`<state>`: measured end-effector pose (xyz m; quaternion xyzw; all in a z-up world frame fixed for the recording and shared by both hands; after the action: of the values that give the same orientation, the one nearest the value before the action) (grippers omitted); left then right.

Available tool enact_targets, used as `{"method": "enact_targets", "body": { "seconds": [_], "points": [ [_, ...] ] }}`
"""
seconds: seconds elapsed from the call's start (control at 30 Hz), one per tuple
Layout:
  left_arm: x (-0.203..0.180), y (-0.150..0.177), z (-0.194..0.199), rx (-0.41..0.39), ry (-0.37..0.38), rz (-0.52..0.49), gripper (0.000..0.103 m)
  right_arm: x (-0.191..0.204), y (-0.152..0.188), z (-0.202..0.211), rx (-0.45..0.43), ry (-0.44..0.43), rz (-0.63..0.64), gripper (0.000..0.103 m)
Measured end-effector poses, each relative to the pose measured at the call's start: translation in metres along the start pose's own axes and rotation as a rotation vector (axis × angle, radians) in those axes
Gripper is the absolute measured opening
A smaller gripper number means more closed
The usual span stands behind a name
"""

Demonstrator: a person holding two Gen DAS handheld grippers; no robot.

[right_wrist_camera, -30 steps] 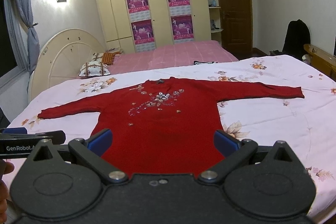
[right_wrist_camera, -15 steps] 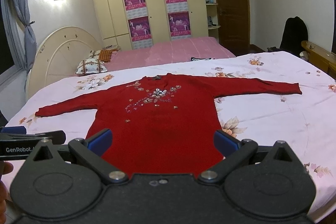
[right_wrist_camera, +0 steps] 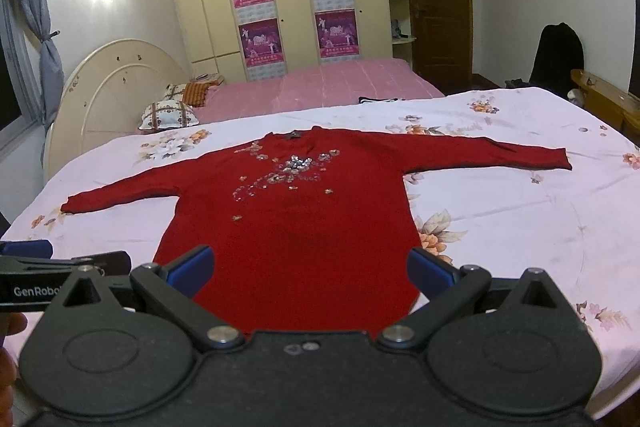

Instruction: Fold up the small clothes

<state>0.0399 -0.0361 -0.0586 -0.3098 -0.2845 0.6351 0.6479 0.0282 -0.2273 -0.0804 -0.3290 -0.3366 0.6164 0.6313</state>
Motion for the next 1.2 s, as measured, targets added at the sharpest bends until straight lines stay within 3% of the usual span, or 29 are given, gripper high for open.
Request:
{"method": "enact_targets", "body": {
  "seconds": [0.73, 1.2],
  "points": [
    [-0.012, -0.01, -0.028, 0.028, -0.004, -0.004, 0.103, -0.011, -0.004, -0.016, 0.025, 0.017, 0.002, 0.102],
    [-0.026, -0.029, -0.06, 0.04, -0.01, -0.015, 0.103, -0.038, -0.018, -0.042, 0.028, 0.051, -0.014, 0.102]
  ]
}}
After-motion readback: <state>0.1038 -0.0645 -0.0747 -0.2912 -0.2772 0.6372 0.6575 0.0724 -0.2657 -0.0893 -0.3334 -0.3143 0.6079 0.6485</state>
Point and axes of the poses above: each gripper's, at about its wrist camera, not at the fingertips, and z roughly against the way its jaws point, x to its left, y to its underside, the point moved 8 cm from there along -z, roughly the way its jaws point, and after that the axes turned 5 degrees about z, right-handed, at the moved point
